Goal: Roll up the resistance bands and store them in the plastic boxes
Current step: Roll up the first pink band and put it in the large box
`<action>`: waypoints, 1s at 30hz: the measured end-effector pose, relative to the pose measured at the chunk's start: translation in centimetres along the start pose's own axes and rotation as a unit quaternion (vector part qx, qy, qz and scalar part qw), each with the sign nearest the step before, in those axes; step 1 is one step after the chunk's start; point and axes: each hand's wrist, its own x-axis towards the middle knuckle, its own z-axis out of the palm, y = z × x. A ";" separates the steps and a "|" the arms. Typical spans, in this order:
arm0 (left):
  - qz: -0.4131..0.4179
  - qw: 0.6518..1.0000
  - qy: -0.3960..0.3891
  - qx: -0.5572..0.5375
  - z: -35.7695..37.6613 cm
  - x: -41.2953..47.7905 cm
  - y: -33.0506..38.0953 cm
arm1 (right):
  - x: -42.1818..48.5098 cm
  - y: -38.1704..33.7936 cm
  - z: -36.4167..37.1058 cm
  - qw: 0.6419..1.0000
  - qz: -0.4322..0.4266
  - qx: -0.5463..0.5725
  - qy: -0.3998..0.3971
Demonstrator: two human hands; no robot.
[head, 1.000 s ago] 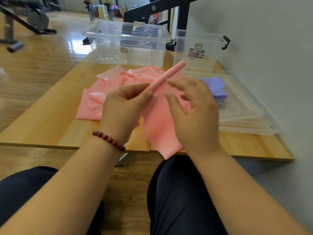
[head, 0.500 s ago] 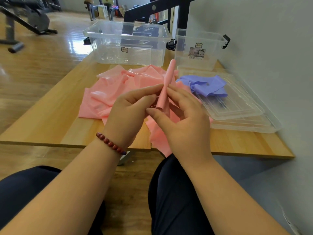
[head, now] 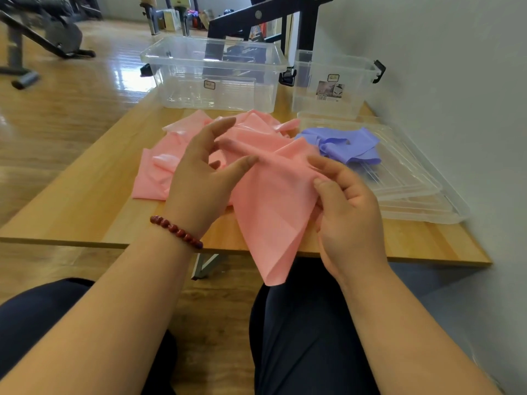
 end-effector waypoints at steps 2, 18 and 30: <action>-0.027 0.999 -0.015 -0.011 -0.4 0.1 -0.1 | 0.3 0.2 -0.4 1.000 0.011 0.014 0.010; -0.089 0.985 -0.066 -0.134 -2.4 0.7 0.3 | 1.7 -0.3 -1.0 1.000 0.016 0.018 0.012; -0.022 0.997 -0.048 -0.060 -2.6 0.2 0.7 | 1.6 -0.4 -1.3 0.998 -0.030 0.000 0.048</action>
